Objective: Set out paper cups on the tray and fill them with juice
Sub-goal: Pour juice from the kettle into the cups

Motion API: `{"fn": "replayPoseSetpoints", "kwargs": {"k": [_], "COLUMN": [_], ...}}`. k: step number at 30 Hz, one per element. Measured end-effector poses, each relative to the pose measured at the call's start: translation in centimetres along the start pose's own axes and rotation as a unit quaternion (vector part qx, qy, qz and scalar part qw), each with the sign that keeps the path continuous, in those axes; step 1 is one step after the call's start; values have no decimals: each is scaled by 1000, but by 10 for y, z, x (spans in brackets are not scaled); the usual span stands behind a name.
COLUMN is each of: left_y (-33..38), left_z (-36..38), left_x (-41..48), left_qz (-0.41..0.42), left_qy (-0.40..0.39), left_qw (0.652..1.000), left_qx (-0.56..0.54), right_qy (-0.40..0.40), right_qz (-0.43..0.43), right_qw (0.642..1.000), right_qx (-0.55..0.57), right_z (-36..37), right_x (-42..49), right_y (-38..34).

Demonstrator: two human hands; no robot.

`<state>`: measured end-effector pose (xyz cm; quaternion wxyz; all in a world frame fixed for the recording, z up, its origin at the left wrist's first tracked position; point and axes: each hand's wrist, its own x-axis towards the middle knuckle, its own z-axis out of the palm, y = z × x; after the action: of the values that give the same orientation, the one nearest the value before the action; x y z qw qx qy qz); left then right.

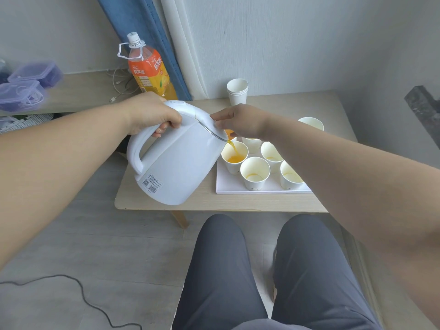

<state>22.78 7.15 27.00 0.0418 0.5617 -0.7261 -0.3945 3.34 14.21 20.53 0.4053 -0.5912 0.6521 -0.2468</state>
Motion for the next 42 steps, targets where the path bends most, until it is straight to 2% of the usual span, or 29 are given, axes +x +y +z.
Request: {"fn": "replayPoseSetpoints", "kwargs": {"k": [42], "left_y": [13], "left_z": [-18], "left_x": [-5], "left_qz": [7], "left_qy": [13], "left_qw": [1000], "left_qx": [19], "right_qy": [6], "right_qz": [-37], "right_qw": [999], "right_qx": [-23], "right_z": [-9], "right_x": [1], "right_y": [-18]}}
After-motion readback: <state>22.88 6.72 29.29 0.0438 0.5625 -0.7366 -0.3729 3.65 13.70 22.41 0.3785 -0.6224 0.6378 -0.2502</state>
